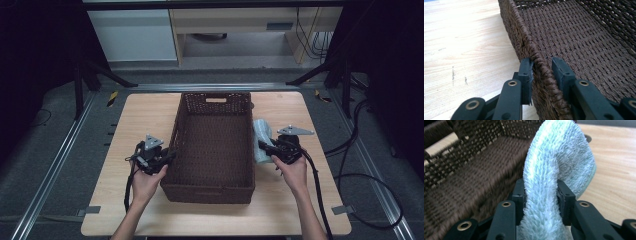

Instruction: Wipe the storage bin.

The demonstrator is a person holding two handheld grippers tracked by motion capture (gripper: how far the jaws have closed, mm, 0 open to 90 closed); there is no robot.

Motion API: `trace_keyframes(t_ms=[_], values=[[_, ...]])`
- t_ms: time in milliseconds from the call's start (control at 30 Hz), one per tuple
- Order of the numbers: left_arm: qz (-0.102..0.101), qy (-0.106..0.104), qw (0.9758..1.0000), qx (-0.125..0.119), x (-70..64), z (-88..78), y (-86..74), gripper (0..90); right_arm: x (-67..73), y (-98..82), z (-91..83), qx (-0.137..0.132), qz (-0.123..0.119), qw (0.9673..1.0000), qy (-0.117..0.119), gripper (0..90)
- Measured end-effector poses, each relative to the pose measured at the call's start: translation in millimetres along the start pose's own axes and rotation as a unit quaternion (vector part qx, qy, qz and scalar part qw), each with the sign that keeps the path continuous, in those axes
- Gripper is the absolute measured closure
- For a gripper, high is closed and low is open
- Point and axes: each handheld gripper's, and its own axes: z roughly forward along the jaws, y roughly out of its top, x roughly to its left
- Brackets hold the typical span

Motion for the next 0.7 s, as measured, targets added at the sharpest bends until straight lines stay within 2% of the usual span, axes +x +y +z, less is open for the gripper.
trace_keyframes(t_ms=[167,300,333,367,433,567,700], values=[[0.0,0.004,1.0,0.0,1.7,3.9,3.2,69.8,-3.2,-11.5,14.0,0.024,0.002,0.9997,-0.006,66.9],[-0.002,-0.001,1.0,-0.002,4.1,5.8,4.3,69.2,-6.0,-18.4,25.9,0.043,0.006,0.999,-0.012,66.8],[-0.001,0.0,1.0,-0.002,4.1,5.7,4.1,68.4,-7.1,-20.9,29.0,0.051,0.006,0.9986,-0.014,66.7],[0.001,0.003,1.0,-0.002,4.3,5.6,4.0,63.9,-8.9,-26.6,34.8,0.066,0.007,0.9975,-0.021,66.6],[-0.001,0.007,1.0,-0.005,5.6,5.7,3.3,61.4,-9.4,-29.0,36.8,0.072,0.007,0.9971,-0.023,66.6],[-0.002,0.006,1.0,-0.005,7.2,5.3,3.5,55.2,-9.5,-26.7,33.1,0.062,0.014,0.9979,-0.013,66.6],[-0.005,-0.017,0.9997,-0.016,12.0,-2.4,5.0,44.7,-7.1,-17.2,17.9,0.03,0.016,0.9994,-0.002,66.6]])
